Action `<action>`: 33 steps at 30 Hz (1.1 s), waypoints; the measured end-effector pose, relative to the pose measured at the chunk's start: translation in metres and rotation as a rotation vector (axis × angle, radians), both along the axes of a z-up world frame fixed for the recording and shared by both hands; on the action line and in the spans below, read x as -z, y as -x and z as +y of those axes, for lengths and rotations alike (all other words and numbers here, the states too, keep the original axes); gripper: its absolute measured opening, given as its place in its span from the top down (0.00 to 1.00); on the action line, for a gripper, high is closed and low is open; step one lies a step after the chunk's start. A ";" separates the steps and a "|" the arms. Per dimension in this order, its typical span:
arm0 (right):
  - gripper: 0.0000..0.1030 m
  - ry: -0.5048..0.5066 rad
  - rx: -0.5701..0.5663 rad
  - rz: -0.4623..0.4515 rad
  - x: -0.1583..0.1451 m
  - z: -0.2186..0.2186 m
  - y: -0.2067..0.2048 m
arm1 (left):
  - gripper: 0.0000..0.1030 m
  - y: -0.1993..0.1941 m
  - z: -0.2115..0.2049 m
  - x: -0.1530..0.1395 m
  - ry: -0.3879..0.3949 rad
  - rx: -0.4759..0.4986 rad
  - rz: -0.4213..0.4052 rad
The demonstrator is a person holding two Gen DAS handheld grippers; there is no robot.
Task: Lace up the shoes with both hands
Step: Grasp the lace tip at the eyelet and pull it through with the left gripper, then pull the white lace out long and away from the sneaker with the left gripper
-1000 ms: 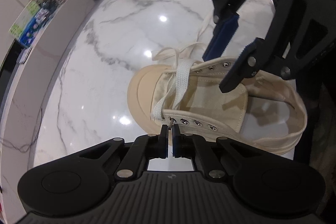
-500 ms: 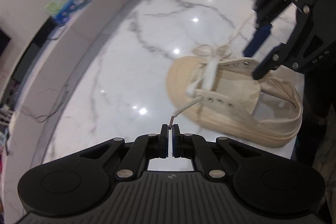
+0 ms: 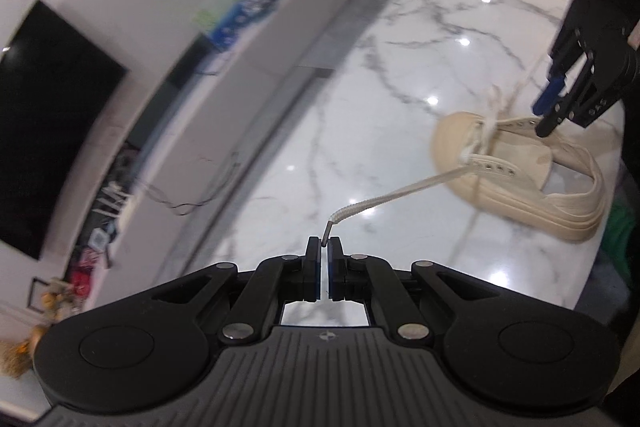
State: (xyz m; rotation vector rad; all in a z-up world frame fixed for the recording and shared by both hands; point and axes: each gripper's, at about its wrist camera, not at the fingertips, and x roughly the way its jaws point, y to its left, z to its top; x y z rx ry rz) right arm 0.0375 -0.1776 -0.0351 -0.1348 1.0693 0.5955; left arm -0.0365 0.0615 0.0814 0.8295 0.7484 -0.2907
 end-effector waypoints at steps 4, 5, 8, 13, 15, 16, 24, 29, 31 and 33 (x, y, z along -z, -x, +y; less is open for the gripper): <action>0.92 0.001 0.014 -0.002 0.003 0.002 0.003 | 0.98 0.014 0.012 -0.021 -0.005 -0.051 -0.063; 0.92 0.003 0.018 -0.004 0.003 0.003 0.004 | 0.98 0.016 0.015 -0.026 -0.012 -0.064 -0.080; 0.92 0.005 0.023 -0.007 0.001 0.002 0.008 | 0.97 0.023 0.027 -0.043 -0.012 -0.120 -0.137; 0.92 0.009 0.028 -0.012 -0.001 0.002 0.011 | 1.00 0.035 0.048 -0.077 -0.023 -0.243 -0.266; 0.92 0.006 0.030 -0.011 -0.001 0.002 0.011 | 1.00 0.036 0.049 -0.083 -0.017 -0.256 -0.272; 0.92 0.007 0.032 -0.011 0.000 0.002 0.011 | 1.00 0.036 0.049 -0.084 -0.015 -0.256 -0.268; 0.86 0.005 0.026 -0.012 -0.001 0.003 0.014 | 0.99 0.026 0.019 -0.041 0.007 -0.152 -0.103; 0.78 0.013 0.015 -0.029 -0.004 0.001 0.019 | 0.97 0.010 0.014 0.003 0.060 -0.142 0.012; 0.77 0.006 0.016 -0.031 -0.005 0.001 0.021 | 0.97 0.002 0.014 0.026 0.083 -0.145 0.073; 0.77 -0.002 0.015 -0.029 -0.005 0.001 0.021 | 0.97 -0.001 0.013 0.045 0.070 -0.121 0.119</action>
